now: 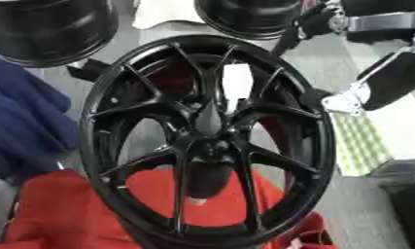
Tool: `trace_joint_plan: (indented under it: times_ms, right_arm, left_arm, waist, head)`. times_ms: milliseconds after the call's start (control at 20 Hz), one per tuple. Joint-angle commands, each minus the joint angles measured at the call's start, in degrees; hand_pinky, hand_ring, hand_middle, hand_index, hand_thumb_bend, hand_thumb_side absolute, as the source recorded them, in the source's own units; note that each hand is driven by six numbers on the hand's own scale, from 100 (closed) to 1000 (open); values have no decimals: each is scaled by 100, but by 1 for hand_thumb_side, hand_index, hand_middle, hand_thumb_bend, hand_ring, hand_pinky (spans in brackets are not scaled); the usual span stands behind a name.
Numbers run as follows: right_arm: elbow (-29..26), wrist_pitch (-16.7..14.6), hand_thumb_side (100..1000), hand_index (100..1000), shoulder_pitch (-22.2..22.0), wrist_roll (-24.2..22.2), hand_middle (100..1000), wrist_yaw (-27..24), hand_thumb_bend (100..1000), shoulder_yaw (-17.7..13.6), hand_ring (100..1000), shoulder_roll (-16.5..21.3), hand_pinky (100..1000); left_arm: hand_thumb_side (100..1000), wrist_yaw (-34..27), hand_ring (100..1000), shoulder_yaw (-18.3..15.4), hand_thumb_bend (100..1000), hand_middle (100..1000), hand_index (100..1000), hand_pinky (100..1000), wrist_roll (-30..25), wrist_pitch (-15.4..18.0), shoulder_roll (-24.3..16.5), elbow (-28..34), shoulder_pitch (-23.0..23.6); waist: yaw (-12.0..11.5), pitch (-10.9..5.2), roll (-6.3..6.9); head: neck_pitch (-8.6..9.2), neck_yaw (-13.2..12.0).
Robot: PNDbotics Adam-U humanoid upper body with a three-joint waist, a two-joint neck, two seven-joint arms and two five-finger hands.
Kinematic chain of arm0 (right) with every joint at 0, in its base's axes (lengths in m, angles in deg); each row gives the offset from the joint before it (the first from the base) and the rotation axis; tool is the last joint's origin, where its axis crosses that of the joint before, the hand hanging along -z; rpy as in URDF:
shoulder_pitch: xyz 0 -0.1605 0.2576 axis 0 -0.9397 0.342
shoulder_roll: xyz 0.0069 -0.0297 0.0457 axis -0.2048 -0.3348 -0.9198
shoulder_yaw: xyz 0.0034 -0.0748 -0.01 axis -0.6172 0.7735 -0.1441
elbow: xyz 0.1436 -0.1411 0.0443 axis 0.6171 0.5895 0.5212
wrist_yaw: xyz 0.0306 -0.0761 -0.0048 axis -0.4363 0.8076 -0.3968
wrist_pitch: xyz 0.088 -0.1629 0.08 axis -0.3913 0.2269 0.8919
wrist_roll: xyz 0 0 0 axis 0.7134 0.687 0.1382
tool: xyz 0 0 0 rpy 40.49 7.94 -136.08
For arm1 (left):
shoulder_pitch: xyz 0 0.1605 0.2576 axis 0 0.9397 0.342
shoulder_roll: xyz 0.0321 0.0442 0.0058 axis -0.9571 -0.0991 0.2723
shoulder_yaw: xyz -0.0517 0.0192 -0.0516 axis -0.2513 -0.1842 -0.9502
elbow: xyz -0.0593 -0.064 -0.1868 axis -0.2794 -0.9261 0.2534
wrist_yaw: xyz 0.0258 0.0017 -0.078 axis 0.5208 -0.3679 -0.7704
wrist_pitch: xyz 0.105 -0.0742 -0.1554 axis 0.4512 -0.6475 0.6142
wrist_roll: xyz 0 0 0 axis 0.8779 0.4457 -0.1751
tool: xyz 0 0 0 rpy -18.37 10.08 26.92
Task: Pull the pin out of the wheel hub.
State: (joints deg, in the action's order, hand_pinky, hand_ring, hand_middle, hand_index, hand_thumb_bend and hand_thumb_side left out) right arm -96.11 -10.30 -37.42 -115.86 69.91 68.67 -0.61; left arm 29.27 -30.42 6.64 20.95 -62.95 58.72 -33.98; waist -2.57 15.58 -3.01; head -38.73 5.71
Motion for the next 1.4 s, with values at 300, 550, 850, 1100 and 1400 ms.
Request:
trace_joint_plan:
  times_ms: [300, 550, 850, 1100, 1400]
  right_arm:
    - [-49, 776, 336, 906, 409, 46, 781, -322, 263, 290, 834, -105, 863]
    - [-49, 1205, 330, 911, 674, -46, 798, -325, 272, 528, 844, -304, 860]
    - [72, 1733, 333, 909, 902, 6, 820, -128, 286, 749, 865, -539, 860]
    - [221, 1918, 337, 910, 1078, 59, 853, 112, 292, 884, 883, -740, 867]
    - [451, 2009, 344, 910, 1199, 248, 865, 374, 298, 856, 892, -897, 870]
  left_arm:
    - [692, 17, 766, -27, 604, 806, 854, 754, -28, 7, -271, 82, -36]
    - [692, 12, 766, -16, 604, 806, 853, 753, -41, 4, -265, 78, -46]
    - [691, 10, 766, -16, 606, 806, 853, 753, -42, 0, -258, 70, -49]
    - [691, 4, 766, -18, 607, 806, 853, 752, -41, -1, -245, 68, -57]
    - [691, 5, 765, -32, 608, 806, 853, 751, -26, 4, -232, 72, -55]
  waist:
    - [-18, -107, -18]
    - [-32, -111, -28]
    - [-69, -124, -48]
    - [-95, -111, -74]
    - [-125, -61, -100]
  head:
    - [-63, 11]
    - [-94, 15]
    - [-138, 55]
    - [-184, 73]
    - [-239, 95]
